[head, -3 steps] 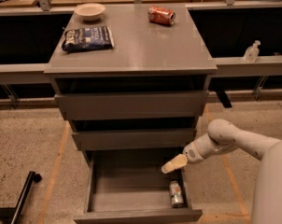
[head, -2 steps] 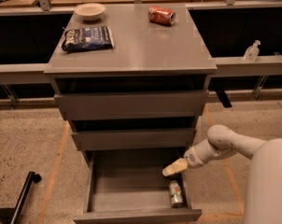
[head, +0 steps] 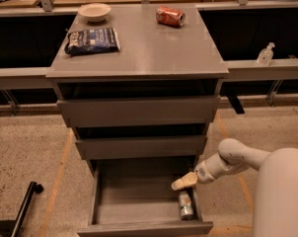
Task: Pick 7up can from bottom drawer and place on counter
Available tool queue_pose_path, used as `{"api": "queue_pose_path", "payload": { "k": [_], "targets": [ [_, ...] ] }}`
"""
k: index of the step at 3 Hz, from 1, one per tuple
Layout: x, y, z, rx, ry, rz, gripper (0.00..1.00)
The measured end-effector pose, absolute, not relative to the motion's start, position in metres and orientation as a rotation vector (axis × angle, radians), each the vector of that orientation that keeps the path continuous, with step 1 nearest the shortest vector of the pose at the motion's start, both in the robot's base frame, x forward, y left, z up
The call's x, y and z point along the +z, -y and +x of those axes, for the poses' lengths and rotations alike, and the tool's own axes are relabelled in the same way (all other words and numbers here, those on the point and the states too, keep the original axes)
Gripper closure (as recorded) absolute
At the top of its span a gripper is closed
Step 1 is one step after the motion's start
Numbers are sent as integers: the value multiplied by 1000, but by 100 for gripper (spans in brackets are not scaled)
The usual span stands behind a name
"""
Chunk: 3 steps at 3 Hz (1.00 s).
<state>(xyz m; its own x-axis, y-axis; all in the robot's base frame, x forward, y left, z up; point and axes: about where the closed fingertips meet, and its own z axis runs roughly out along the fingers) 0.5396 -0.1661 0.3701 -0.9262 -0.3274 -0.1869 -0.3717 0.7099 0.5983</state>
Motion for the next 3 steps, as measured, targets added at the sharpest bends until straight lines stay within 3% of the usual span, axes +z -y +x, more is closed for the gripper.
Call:
{"api": "queue_pose_path", "payload": {
  "k": [3],
  "targets": [
    [313, 150, 559, 1102, -2889, -491, 0]
  ]
}}
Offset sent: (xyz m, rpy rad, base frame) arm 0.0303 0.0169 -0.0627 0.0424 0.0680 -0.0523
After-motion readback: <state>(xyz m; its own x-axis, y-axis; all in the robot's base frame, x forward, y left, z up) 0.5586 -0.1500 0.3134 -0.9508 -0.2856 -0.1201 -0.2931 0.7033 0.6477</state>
